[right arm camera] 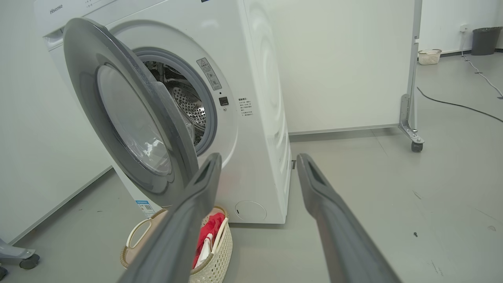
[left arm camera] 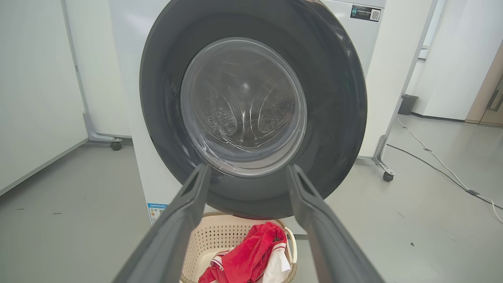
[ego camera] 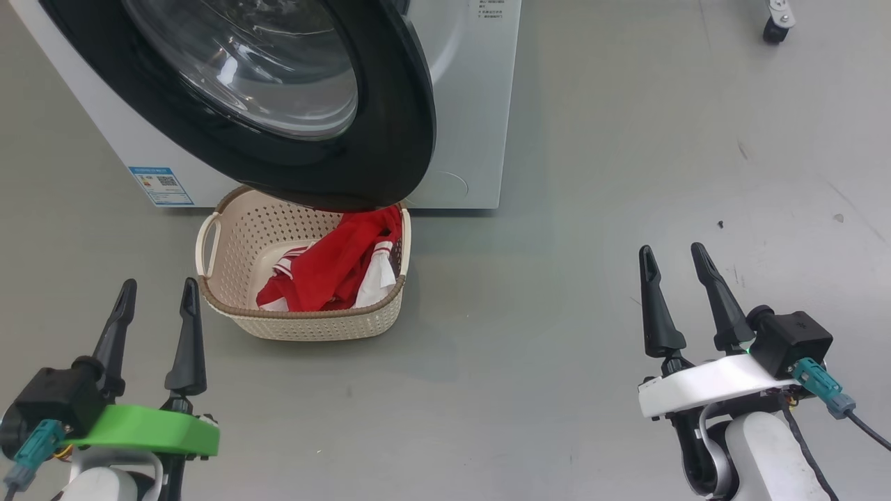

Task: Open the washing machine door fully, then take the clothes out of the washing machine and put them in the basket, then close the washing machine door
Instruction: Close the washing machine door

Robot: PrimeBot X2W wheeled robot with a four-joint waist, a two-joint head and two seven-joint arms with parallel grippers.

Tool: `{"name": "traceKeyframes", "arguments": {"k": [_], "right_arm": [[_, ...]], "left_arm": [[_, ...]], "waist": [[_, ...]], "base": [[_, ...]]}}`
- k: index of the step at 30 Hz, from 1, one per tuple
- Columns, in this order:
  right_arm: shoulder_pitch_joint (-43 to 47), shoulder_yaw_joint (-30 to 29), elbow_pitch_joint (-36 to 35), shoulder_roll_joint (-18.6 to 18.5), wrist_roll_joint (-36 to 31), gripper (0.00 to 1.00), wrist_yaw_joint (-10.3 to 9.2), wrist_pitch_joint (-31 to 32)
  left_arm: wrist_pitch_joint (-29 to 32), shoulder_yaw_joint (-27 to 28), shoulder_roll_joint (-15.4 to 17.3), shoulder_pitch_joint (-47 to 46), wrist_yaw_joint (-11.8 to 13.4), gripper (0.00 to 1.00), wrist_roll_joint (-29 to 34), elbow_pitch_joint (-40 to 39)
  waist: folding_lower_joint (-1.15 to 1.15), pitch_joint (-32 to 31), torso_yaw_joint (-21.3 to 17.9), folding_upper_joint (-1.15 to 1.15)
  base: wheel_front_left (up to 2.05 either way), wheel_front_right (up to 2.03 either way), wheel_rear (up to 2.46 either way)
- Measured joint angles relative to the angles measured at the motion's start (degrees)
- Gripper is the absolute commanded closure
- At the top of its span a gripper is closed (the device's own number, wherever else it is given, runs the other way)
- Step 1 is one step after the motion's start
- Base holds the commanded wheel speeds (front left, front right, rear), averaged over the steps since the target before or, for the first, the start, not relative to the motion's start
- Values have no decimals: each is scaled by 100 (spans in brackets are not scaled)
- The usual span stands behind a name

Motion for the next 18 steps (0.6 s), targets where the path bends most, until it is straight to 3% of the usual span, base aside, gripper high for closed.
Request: {"name": "traceKeyframes", "arguments": {"k": [18], "right_arm": [[-1, -5, -2, 14, -53, 0, 42, 0]], "left_arm": [[0, 170, -176, 55, -149, 0, 226, -1]], "waist": [[0, 22, 16, 0]], "base": [[0, 0, 0]]}}
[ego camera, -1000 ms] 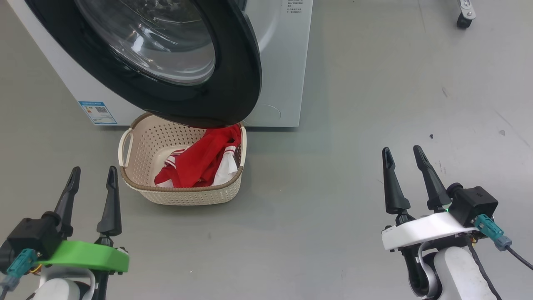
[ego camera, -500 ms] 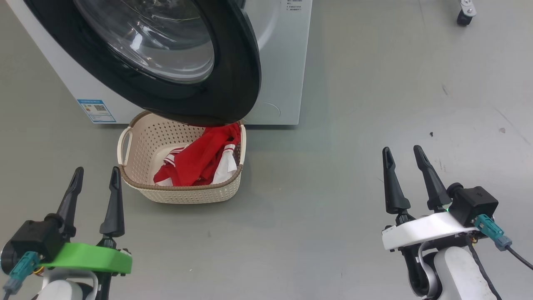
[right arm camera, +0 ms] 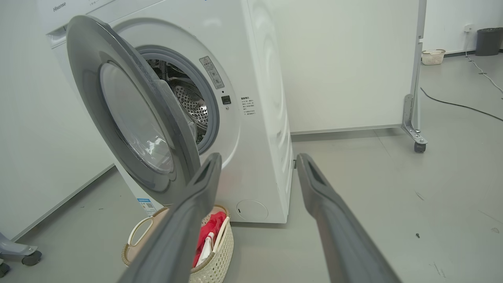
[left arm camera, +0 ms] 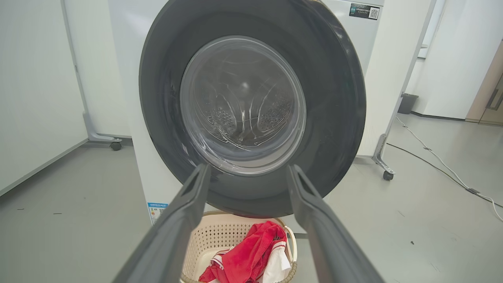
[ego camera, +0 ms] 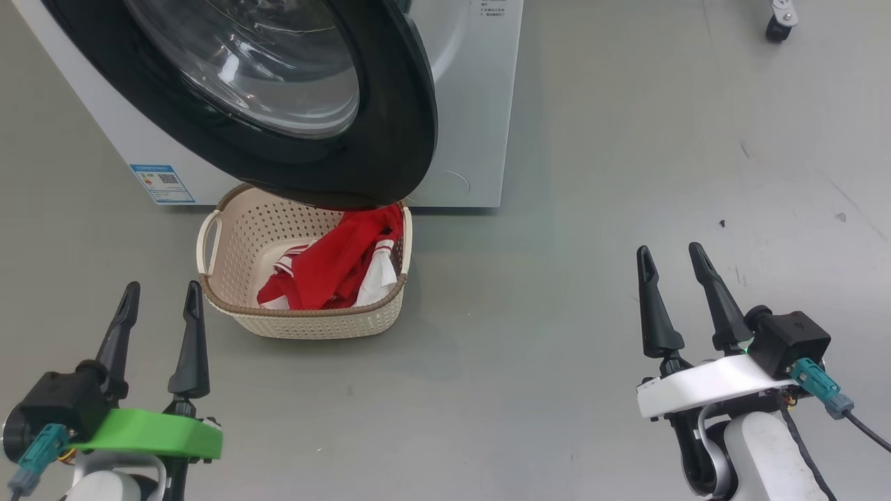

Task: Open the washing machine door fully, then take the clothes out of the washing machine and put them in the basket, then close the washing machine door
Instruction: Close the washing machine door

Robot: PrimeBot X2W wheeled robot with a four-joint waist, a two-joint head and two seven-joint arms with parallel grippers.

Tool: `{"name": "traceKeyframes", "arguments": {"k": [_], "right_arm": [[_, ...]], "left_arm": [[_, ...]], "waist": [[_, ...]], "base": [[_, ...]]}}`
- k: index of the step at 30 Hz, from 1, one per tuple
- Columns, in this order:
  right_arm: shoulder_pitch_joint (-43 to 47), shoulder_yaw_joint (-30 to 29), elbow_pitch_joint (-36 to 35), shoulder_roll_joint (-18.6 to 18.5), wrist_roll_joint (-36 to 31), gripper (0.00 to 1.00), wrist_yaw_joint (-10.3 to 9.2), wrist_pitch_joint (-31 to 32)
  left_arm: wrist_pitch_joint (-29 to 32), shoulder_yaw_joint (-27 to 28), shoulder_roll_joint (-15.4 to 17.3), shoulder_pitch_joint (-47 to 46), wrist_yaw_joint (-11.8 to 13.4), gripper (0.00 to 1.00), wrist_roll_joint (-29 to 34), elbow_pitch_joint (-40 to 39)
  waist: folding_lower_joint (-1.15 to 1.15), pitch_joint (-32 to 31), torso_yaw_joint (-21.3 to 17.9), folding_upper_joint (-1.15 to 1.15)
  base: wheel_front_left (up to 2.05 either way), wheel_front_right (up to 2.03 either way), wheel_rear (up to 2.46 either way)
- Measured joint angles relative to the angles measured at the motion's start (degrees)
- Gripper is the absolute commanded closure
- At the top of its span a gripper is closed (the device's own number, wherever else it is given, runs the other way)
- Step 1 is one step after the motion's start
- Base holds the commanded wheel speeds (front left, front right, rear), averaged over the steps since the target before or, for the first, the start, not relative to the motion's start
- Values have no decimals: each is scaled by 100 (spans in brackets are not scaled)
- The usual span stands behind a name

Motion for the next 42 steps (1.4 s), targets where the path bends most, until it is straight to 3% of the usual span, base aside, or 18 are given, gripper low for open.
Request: {"name": "traceKeyframes", "arguments": {"k": [33, 34, 35, 36, 37, 42], "right_arm": [[-1, 47, 10, 1, -7, 0, 7, 0], [-1, 47, 10, 1, -31, 50, 7, 0], [-1, 46, 7, 1, -63, 68, 7, 0], [-1, 44, 4, 1, -92, 68, 7, 0], [-1, 41, -2, 1, -119, 100, 7, 0], [-50, 296, -70, -85, -492, 100, 19, 0]], "left_arm": [[0, 113, -216, 18, -200, 0, 270, 154], [0, 110, -220, 19, -201, 0, 270, 155], [0, 101, -224, 20, -202, 0, 271, 153], [0, 94, -231, 20, -204, 0, 281, 151], [0, 87, -238, 20, -220, 0, 298, 151], [0, 69, -278, 19, -250, 0, 303, 118]], "waist": [[0, -34, 8, 0], [0, -30, 11, 0], [0, -22, 17, 0], [0, -8, 23, 0], [0, 8, 31, 0], [0, 134, 80, 0]], "base": [[0, 0, 0], [0, 0, 0], [0, 0, 0], [0, 0, 0], [0, 0, 0], [0, 0, 0]]}}
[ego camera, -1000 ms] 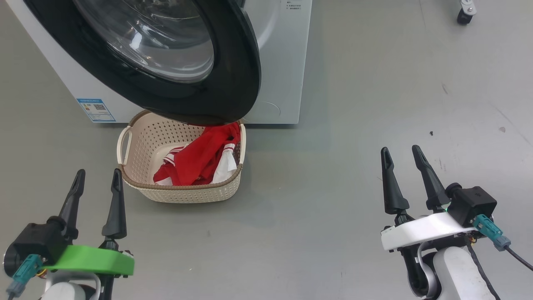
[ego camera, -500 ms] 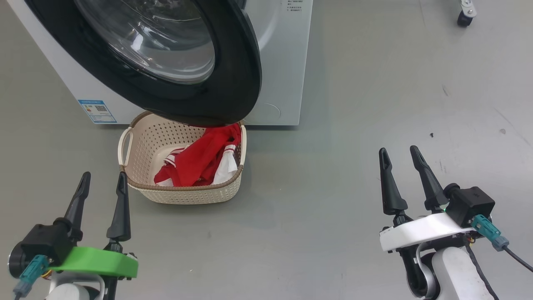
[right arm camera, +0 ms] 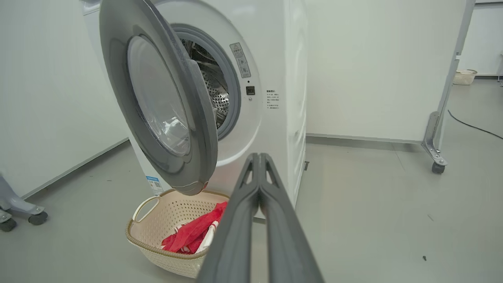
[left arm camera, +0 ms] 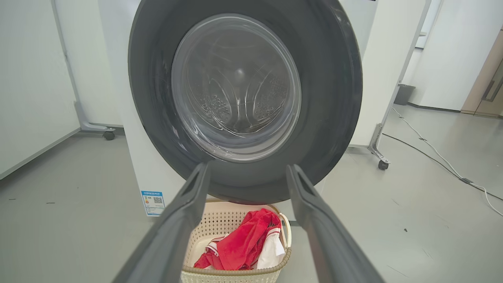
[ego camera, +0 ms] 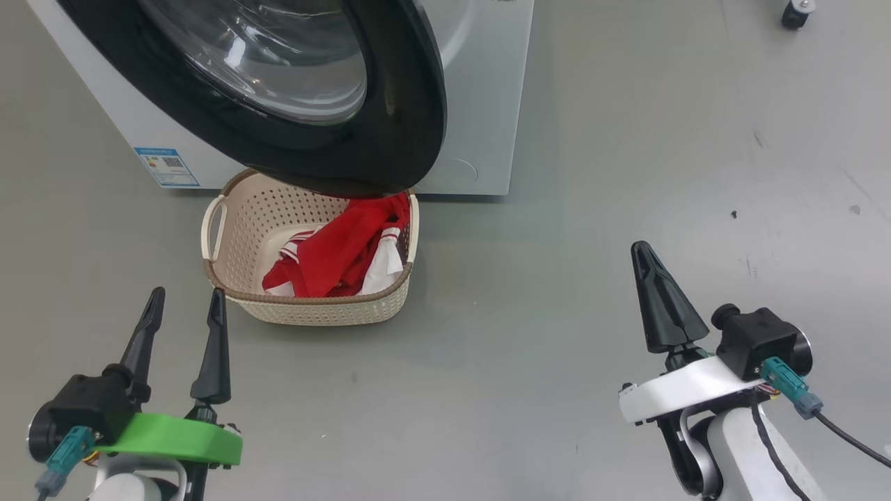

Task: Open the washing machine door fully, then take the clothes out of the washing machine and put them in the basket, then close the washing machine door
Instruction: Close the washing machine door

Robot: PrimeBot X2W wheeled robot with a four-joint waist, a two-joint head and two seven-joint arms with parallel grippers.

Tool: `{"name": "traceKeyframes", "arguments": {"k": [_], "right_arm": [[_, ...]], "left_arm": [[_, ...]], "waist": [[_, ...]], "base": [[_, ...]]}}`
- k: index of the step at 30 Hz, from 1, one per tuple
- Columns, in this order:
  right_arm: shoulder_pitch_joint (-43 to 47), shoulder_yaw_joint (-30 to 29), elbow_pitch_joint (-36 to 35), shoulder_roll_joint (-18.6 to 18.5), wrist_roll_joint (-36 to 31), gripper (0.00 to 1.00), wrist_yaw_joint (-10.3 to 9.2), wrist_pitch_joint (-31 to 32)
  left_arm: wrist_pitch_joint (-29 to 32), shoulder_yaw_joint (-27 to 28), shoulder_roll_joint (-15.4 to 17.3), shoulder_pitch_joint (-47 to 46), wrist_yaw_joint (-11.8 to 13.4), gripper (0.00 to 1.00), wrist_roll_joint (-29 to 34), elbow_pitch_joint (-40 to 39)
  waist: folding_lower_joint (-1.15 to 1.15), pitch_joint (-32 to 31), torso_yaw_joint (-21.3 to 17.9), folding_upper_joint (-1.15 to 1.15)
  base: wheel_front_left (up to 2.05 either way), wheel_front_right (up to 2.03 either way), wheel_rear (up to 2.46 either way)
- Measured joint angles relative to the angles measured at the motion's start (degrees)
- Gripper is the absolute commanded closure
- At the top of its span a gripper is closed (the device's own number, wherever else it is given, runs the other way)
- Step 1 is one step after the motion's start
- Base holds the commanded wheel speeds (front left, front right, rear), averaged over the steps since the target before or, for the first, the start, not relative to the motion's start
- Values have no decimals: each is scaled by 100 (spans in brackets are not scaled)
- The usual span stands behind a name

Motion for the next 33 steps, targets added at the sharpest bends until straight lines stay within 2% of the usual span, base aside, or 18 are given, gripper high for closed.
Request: {"name": "traceKeyframes", "arguments": {"k": [7, 20, 33], "right_arm": [[-520, 513, -86, -189, -370, 100, 36, 0], [-1809, 1535, 101, -355, -622, 100, 38, 242], [-2989, 1571, 570, -597, -475, 100, 38, 409]], "left_arm": [[0, -41, -110, -26, -27, 0, 1, -65], [0, -205, -278, -488, -93, 0, 0, -130], [0, -253, -430, -910, -97, 0, -19, -112]], "waist": [[0, 273, 137, 0], [0, 934, 609, 0], [0, 1666, 1202, 0]], "base": [[0, 0, 0], [0, 0, 0], [0, 0, 0]]}}
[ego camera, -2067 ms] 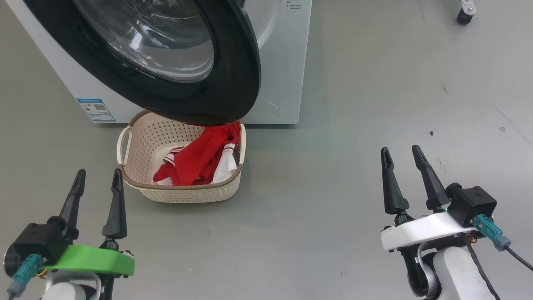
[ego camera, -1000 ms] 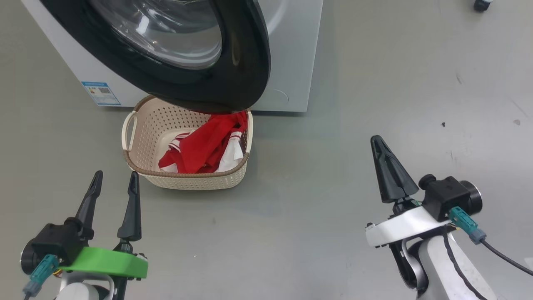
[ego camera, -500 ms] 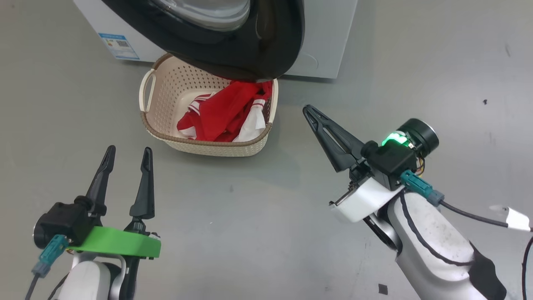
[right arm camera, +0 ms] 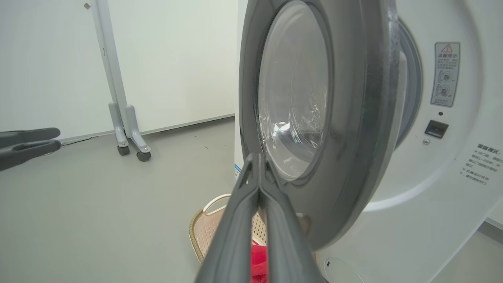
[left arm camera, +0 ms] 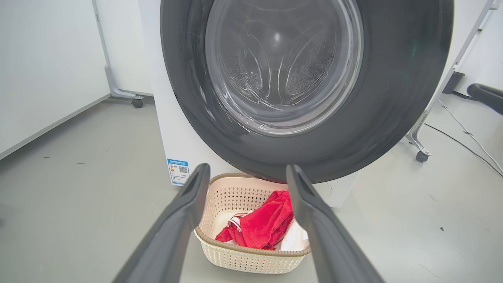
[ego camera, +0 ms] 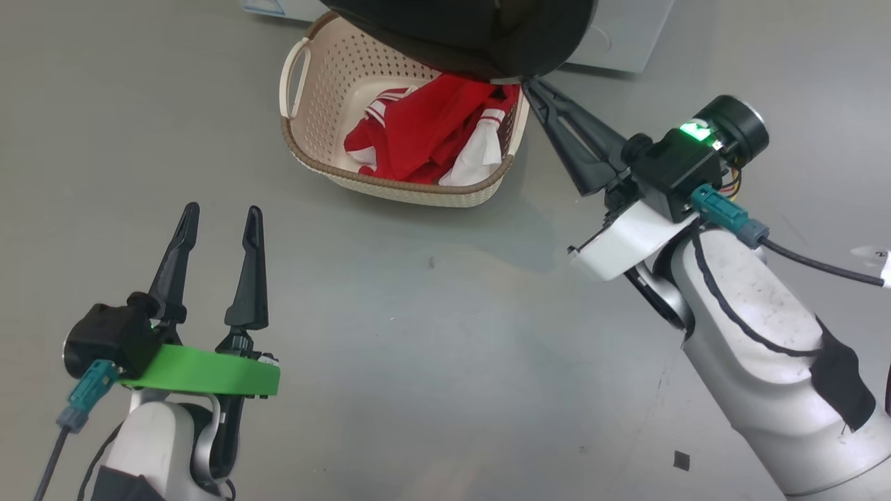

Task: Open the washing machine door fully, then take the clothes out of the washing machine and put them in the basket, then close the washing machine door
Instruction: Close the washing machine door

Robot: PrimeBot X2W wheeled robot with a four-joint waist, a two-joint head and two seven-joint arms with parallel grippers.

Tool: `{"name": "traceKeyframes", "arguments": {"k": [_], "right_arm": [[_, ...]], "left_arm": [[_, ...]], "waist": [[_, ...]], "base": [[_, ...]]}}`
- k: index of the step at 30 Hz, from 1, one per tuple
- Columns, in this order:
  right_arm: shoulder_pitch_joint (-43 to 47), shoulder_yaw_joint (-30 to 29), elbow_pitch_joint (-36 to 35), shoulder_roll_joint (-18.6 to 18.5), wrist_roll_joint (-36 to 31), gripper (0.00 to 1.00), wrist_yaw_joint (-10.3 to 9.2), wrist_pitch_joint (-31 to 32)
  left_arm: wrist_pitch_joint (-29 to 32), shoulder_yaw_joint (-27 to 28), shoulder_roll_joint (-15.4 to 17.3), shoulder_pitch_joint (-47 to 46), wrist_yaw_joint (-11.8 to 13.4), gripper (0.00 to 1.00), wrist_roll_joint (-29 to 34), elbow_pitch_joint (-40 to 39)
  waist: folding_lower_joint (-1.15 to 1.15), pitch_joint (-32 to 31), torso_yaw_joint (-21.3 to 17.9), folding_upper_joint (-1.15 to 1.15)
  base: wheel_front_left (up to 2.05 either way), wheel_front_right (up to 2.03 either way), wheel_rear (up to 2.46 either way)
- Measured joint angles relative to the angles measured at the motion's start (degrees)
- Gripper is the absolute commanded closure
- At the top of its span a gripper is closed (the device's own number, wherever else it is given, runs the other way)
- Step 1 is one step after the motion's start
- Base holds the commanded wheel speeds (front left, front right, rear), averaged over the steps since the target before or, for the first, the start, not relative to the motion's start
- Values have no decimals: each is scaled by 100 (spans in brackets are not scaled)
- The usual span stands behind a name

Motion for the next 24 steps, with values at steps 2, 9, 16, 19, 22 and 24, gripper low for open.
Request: {"name": "traceKeyframes", "arguments": {"k": [2, 9, 16, 19, 22, 24], "right_arm": [[-120, -43, 73, -59, 51, 100, 0, 0], [-559, -205, 334, -119, 162, 100, 0, -2], [-890, -341, 541, -149, 225, 100, 0, -3], [-1035, -356, 638, -197, 225, 100, 0, -4], [-1208, -421, 727, -223, 225, 100, 2, -11], [-1318, -449, 779, -220, 225, 100, 30, -27]], "left_arm": [[-1, -13, -25, -84, 0, 0, -12, 3], [-1, 49, -51, -200, -4, 0, -35, 2], [-1, 83, -59, -308, -5, 0, -35, 4], [-1, 97, -73, -393, -5, 0, -35, -1], [-1, 125, -79, -427, -7, 0, -35, 4], [-1, 127, -80, -431, -7, 0, -35, 16]], "waist": [[0, 94, 74, 0], [0, 396, 261, 0], [0, 612, 306, 0], [0, 703, 310, 0], [0, 789, 304, 0], [0, 844, 295, 0]], "base": [[0, 0, 0], [0, 0, 0], [0, 0, 0], [0, 0, 0], [0, 0, 0], [0, 0, 0]]}}
